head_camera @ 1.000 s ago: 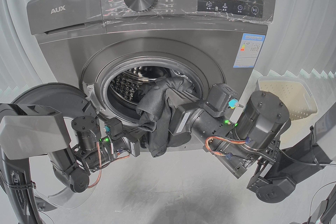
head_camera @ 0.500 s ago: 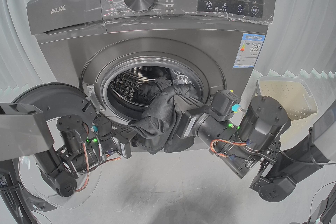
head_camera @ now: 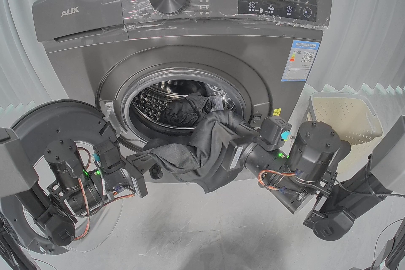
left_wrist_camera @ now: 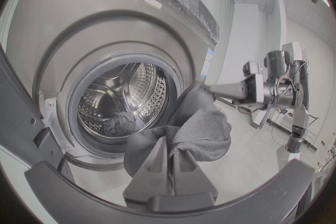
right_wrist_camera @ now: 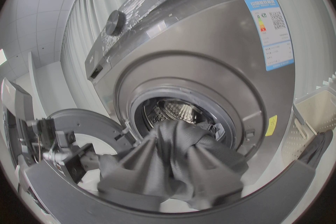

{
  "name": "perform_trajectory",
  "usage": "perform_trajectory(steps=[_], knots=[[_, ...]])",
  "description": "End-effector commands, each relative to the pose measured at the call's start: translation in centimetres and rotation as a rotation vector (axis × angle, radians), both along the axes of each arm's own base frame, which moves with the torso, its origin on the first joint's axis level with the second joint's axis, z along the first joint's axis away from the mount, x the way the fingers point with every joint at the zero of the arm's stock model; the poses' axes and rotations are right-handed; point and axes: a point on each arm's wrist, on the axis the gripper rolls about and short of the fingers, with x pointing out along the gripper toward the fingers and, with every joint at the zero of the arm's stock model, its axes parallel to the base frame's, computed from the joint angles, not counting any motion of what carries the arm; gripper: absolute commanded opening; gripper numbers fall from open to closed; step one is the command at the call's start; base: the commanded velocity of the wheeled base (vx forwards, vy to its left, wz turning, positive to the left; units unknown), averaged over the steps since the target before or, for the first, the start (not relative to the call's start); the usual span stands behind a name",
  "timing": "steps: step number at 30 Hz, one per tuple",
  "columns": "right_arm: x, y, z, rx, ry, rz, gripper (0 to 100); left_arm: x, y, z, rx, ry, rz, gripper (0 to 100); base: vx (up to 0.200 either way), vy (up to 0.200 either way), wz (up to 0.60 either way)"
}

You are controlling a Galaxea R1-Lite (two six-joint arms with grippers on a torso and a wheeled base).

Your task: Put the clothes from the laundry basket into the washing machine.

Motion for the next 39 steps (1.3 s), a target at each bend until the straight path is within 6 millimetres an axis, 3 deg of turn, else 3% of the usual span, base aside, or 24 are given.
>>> perform_trajectory(steps=[1,8,11,26,39], knots=[[-0.6,-0.7,-1.7,-0.061,0.05,0.004,100,-0.9,-0.1,1.7,-0.029,-0.058,-0.019,0,0.0,0.0,0.0],[-2.9,-2.2,-5.2,-0.204,0.157,0.043,100,-0.9,-1.3,2.8,-0.058,-0.101,-0.053,0,0.0,0.0,0.0],[-3.5,-2.5,-5.8,-0.228,0.174,0.059,100,-0.8,-2.0,3.0,-0.064,-0.11,-0.07,0,0.0,0.0,0.0],[-3.4,-0.5,-4.7,-0.202,0.099,0.15,100,-0.6,-2.6,2.2,-0.055,-0.084,-0.083,0,0.0,0.0,0.0],[-2.0,1.5,-5.6,-0.189,0.076,0.164,100,-0.4,-2.7,2.4,-0.058,-0.09,-0.082,0,0.0,0.0,0.0]])
